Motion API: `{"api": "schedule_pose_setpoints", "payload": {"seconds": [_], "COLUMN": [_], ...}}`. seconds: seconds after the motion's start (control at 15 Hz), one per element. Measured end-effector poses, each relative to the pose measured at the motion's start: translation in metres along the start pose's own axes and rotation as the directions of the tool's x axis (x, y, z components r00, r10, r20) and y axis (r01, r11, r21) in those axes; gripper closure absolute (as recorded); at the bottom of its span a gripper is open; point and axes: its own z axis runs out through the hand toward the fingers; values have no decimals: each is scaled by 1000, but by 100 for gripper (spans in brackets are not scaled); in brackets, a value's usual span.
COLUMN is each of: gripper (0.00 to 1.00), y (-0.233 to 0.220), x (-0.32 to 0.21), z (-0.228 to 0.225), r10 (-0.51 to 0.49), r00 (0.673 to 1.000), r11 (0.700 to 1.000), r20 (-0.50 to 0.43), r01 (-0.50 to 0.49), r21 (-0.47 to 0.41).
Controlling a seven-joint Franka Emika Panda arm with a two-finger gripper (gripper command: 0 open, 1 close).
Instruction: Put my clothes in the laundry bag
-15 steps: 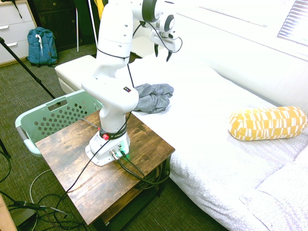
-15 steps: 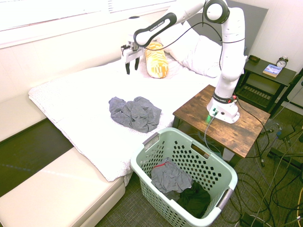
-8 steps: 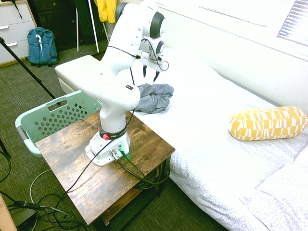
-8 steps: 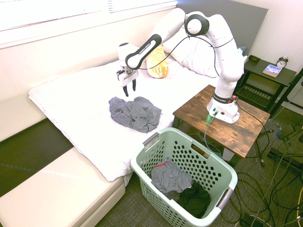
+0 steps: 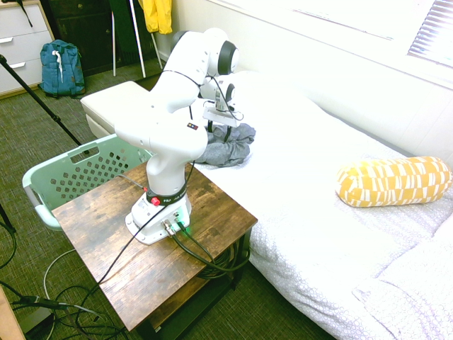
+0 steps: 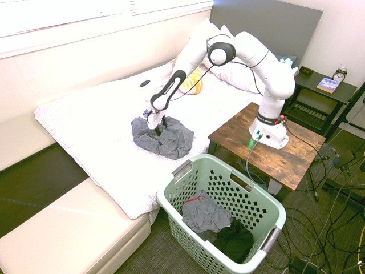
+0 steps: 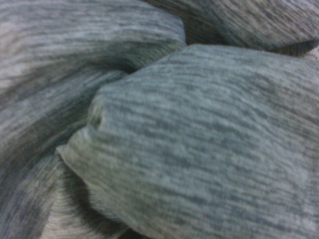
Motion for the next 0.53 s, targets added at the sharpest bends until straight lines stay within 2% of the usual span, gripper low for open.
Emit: {"api": "schedule_pose_setpoints", "payload": {"seconds": [0.33,0.4,0.53], "gripper": [0,100,100], "y": [-2,-3,-3], "x": [-15,-19,-22], "z": [34,36,38], "r10": [-99,-122,-166], "r00": [994,992,986], "r11": [991,988,983], "r20": [-36,-27,3], "r01": [95,119,165], "r21": [-94,-93,-85]}}
